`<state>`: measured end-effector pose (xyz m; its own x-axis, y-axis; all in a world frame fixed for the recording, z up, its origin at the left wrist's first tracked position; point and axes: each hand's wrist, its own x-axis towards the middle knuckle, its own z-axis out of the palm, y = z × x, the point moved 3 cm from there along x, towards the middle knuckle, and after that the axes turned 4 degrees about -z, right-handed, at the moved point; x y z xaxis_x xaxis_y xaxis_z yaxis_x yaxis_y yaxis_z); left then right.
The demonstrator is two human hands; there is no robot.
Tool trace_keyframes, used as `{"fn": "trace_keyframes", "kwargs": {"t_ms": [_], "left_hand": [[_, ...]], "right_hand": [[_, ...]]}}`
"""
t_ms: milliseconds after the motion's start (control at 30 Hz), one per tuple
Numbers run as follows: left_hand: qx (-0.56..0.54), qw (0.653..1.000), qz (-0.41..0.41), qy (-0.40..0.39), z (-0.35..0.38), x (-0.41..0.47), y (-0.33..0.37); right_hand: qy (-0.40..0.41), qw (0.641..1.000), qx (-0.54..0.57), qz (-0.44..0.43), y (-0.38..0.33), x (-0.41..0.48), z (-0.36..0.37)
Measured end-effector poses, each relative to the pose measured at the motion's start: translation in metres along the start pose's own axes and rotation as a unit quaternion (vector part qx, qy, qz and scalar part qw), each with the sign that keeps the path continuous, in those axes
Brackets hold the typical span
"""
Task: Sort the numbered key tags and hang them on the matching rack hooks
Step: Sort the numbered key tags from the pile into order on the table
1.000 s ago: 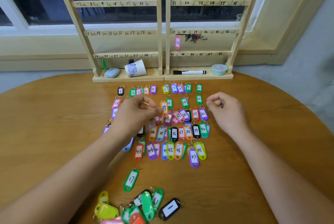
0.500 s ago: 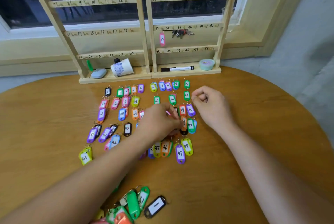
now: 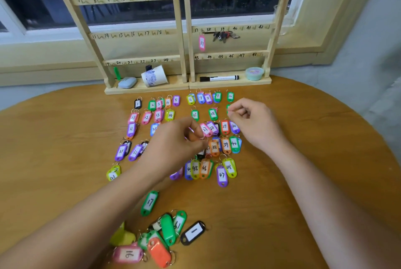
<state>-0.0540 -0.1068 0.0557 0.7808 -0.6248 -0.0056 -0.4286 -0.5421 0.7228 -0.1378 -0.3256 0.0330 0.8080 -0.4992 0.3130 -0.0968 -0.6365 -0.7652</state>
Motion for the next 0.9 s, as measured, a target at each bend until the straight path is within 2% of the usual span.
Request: {"fn": "trace_keyframes", "kwargs": {"t_ms": [200,400,600,900], "left_hand": [[0.013,1.0,-0.019,0.019,-0.046,-0.041,-0.035],[0.047,0.996,-0.059,0.039,-0.067,-0.079,-0.067],[0.076,0.994,-0.073,-0.02,-0.065,-0.105,-0.086],[0.121,0.989,-0.079,-0.016,-0.051,-0.109,-0.095]], "right_hand": [[-0.107,0.993,0.019,-0.038,-0.041,-0.056,0.013],[-0.198,0.972,-0.009,-0.123,-0.064,-0.113,0.021],[-0.327,0.931,-0.043,-0.158,-0.073,-0.154,0.029],[-0.357,0.921,-0.076,-0.135,-0.073,-0.159,0.036]]}}
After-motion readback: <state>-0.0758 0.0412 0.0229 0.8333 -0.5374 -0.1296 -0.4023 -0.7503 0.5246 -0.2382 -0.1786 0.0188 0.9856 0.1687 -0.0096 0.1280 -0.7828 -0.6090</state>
